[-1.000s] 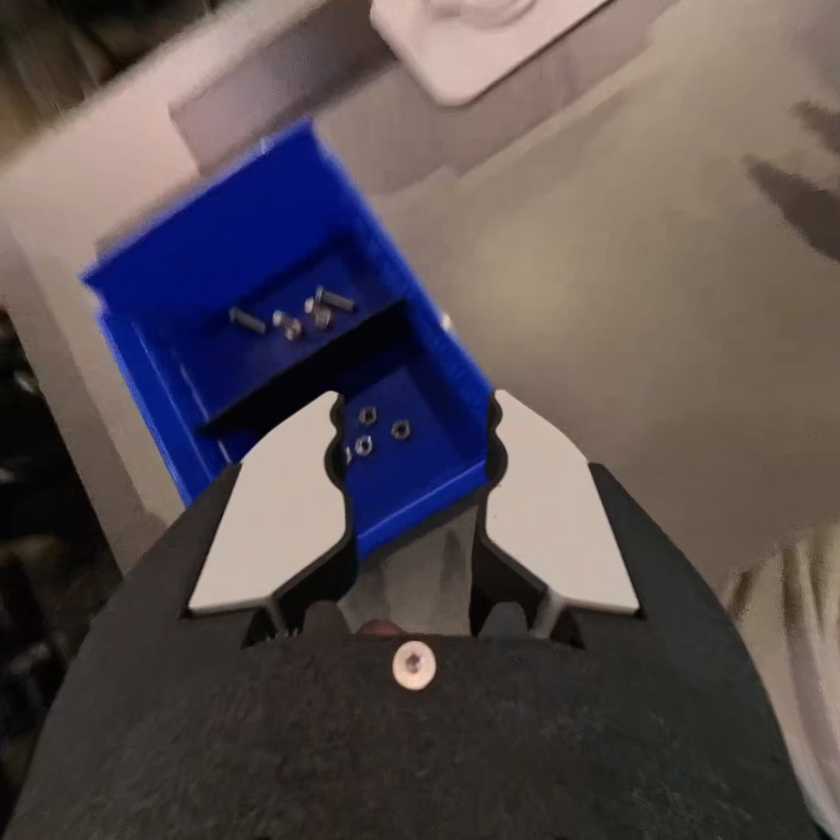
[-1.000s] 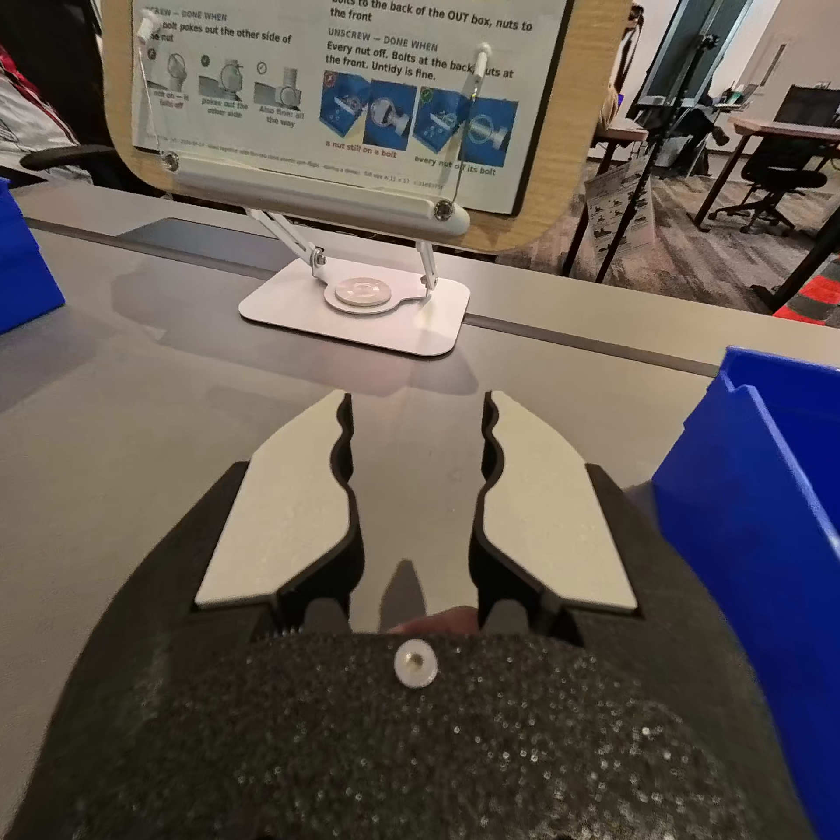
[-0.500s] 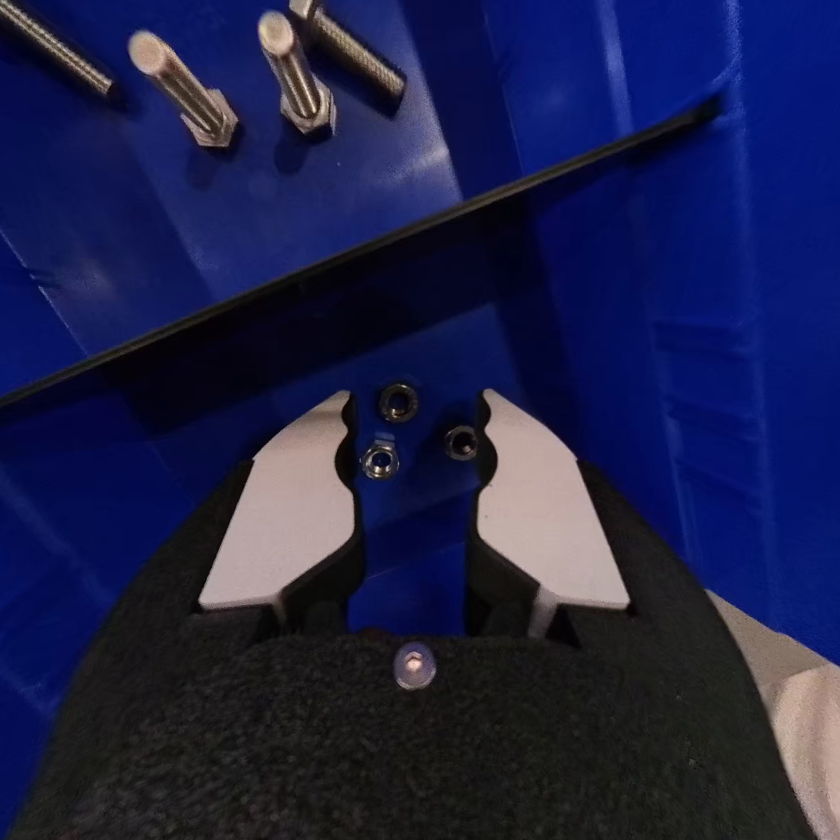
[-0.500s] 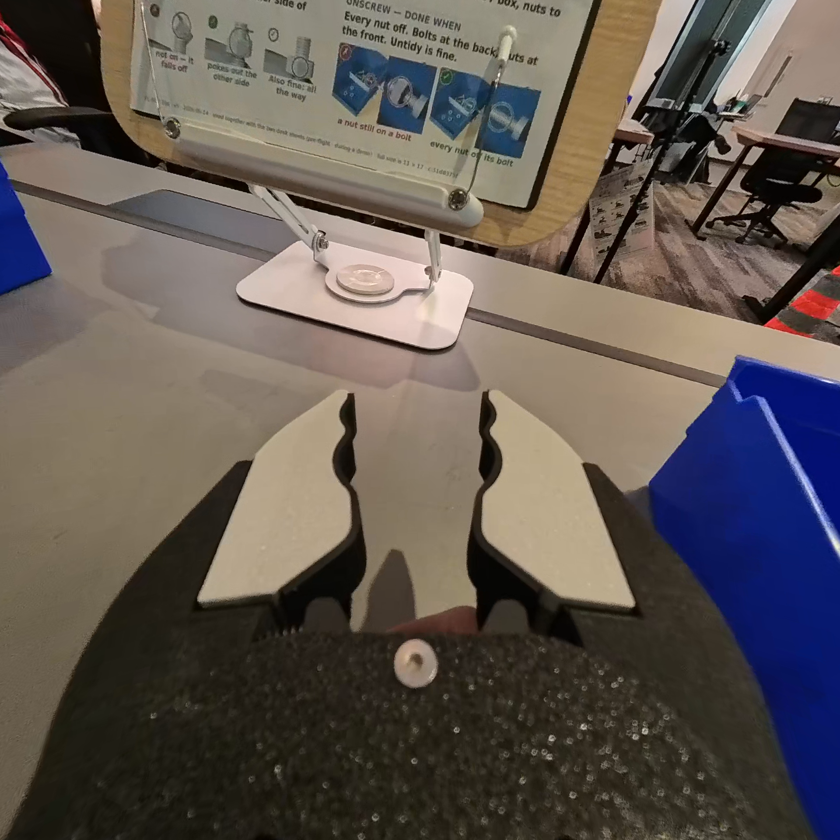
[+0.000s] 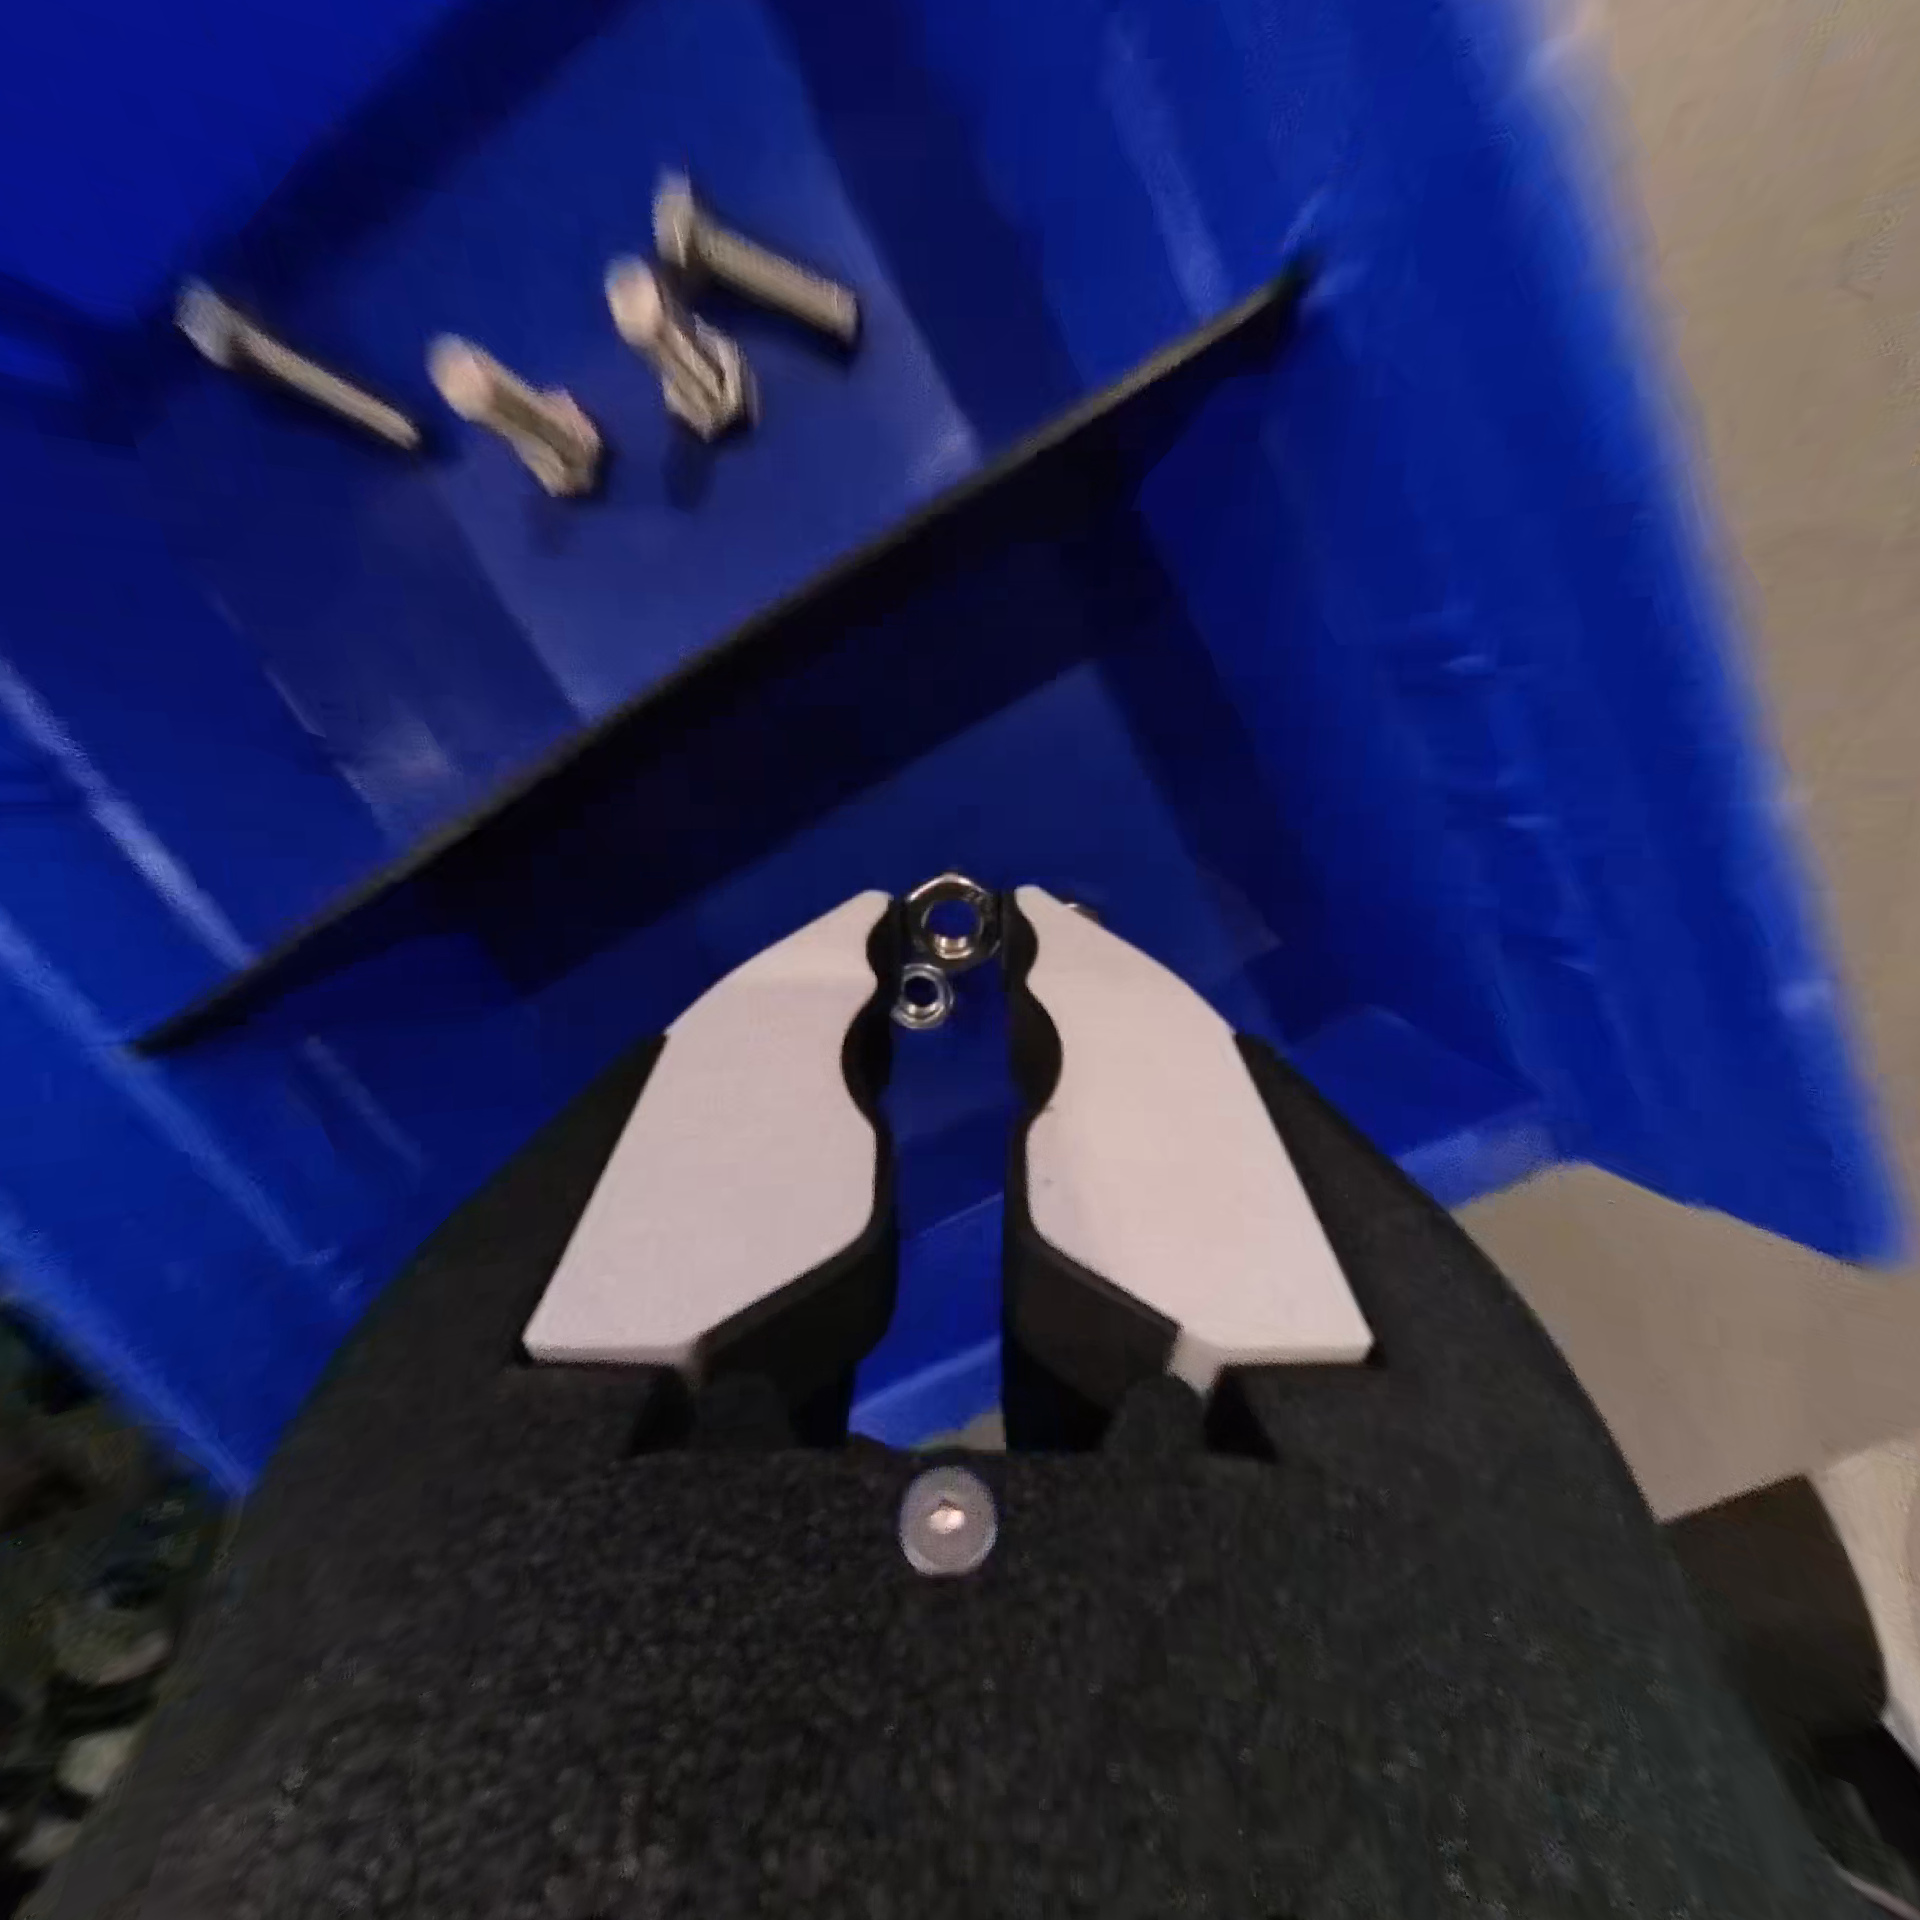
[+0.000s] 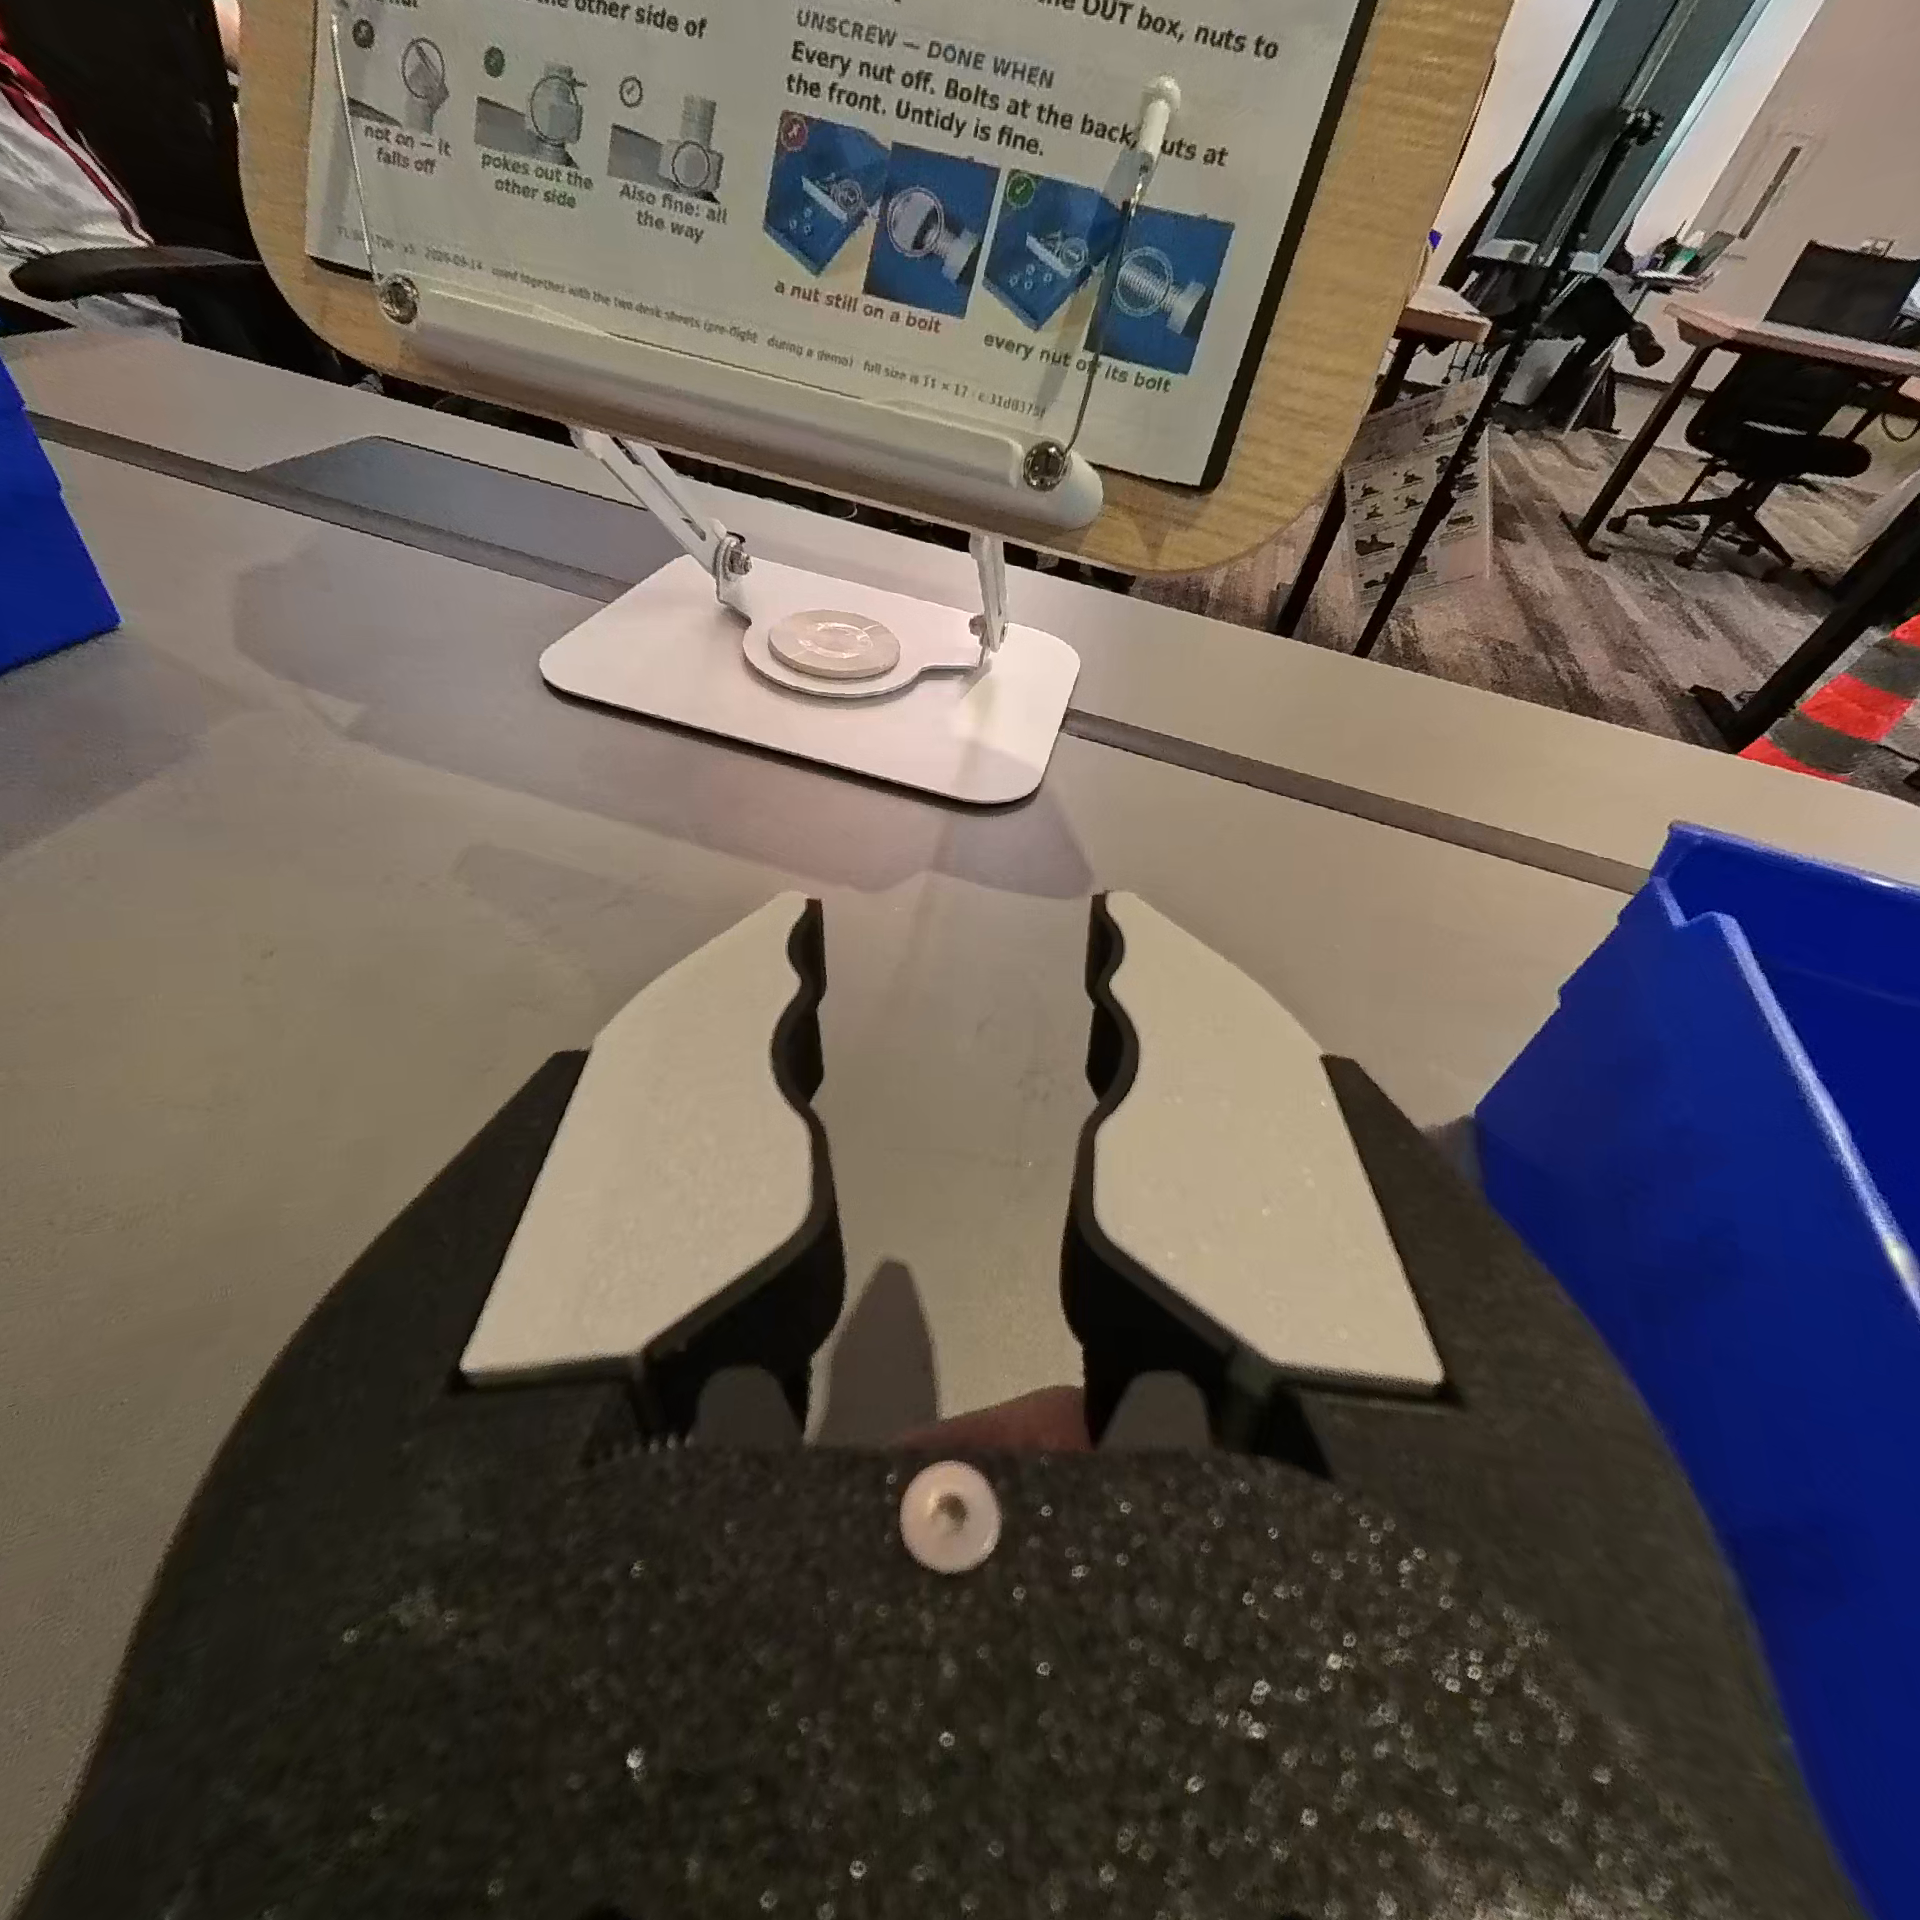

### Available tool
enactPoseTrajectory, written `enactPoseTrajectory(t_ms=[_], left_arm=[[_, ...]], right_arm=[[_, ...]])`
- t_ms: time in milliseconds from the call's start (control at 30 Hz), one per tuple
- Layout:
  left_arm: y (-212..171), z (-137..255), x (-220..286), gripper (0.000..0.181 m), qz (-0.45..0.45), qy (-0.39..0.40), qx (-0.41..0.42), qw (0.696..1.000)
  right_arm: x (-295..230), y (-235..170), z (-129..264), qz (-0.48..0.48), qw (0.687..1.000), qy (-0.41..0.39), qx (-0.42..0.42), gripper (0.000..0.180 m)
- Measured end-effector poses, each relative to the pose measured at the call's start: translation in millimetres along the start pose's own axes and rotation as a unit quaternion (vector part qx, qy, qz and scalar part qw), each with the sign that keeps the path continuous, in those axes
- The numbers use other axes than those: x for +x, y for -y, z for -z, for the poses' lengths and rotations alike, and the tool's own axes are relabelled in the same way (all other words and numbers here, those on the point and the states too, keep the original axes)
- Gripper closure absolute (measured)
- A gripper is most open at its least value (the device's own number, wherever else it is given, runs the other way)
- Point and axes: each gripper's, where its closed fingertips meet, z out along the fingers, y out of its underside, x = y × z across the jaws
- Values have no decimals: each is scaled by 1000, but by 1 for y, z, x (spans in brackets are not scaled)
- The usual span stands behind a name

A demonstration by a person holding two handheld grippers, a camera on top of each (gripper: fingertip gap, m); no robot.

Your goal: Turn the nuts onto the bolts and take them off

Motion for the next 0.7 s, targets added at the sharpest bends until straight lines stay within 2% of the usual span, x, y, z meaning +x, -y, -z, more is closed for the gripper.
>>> enactPoseTrajectory(t_ms=[100,200,300,367,500,600,700], left_arm=[[38,61,21,163,-74,-4,60,995],[84,113,65,163,-174,-17,100,980],[125,122,129,163,-289,-55,110,949],[148,100,167,163,-345,-63,94,932],[186,26,224,163,-398,-76,58,912],[199,-27,248,163,-419,-91,19,903],[206,-62,254,163,-424,-86,-15,901]], right_arm=[[0,-1,0,3,1000,-1,-2,132],[1,3,2,1,1000,-2,5,132],[4,9,7,-4,1000,-3,14,132],[6,15,12,-9,1000,-3,25,133],[10,24,20,-20,999,-3,43,135],[9,25,22,-26,999,2,46,136],[9,23,21,-23,999,3,41,136]])
